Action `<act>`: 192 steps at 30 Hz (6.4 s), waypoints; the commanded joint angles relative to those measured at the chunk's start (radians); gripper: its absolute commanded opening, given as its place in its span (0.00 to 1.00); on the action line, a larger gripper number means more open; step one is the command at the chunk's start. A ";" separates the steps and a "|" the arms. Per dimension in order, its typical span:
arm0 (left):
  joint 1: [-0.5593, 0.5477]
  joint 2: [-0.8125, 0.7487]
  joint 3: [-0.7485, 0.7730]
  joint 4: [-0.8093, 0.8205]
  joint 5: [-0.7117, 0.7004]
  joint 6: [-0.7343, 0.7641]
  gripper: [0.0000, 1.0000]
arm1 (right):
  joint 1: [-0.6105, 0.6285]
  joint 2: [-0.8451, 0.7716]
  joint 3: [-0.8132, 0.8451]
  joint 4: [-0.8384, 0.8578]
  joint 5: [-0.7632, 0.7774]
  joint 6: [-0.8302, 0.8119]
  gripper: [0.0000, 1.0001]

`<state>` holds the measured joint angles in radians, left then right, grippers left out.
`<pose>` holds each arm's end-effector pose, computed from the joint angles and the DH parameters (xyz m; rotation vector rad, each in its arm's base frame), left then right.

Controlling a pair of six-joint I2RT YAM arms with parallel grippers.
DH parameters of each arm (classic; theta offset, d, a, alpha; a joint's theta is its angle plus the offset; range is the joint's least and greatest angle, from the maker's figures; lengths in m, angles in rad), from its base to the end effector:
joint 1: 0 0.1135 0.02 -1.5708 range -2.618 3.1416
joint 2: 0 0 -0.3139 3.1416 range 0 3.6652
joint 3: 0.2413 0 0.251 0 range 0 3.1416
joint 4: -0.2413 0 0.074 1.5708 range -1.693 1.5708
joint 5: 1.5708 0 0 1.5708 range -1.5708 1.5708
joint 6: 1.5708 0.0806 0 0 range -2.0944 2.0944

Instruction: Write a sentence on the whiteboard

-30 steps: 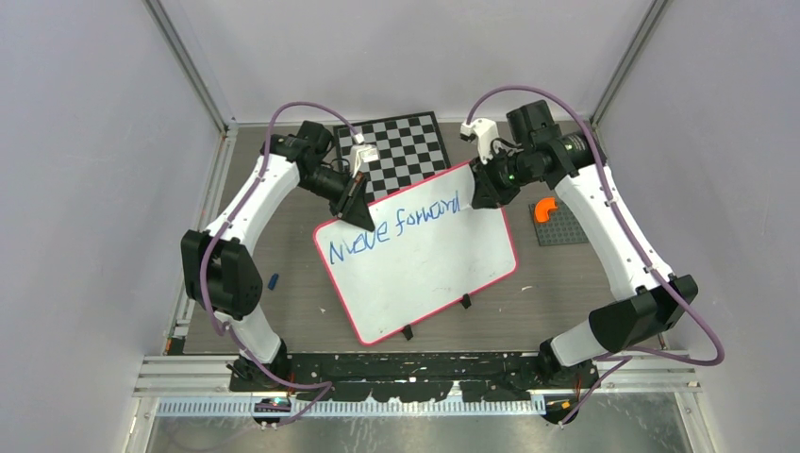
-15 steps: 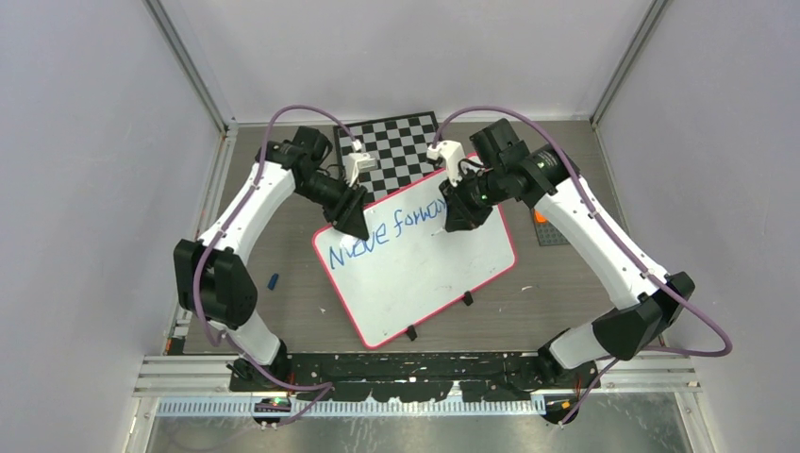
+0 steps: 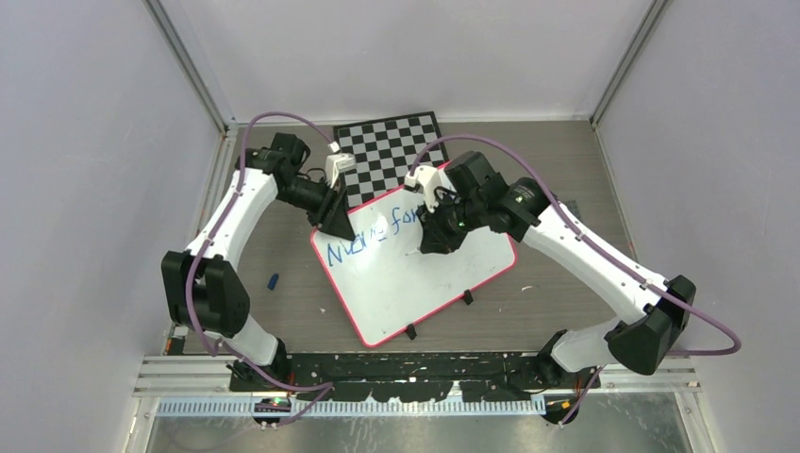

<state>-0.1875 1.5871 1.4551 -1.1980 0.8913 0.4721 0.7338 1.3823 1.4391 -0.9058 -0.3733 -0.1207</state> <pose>0.2873 -0.1183 0.3337 0.9645 2.3630 -1.1612 0.2028 0.2225 0.3837 -1.1822 2.1723 0.7251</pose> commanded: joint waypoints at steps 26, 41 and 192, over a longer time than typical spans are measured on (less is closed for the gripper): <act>0.015 -0.053 -0.035 0.016 0.024 0.002 0.00 | 0.212 -0.013 -0.123 0.245 0.123 0.031 0.00; 0.014 -0.062 -0.047 0.018 0.028 0.004 0.00 | 0.223 0.007 -0.169 0.352 0.206 0.013 0.00; 0.014 -0.061 -0.047 0.024 0.023 0.018 0.00 | 0.119 -0.064 -0.156 0.173 0.119 -0.011 0.00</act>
<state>-0.1810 1.5524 1.4113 -1.2213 0.9802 0.4255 0.8944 1.3674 1.2533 -0.7380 -0.2020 -0.1493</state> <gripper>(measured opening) 0.110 0.169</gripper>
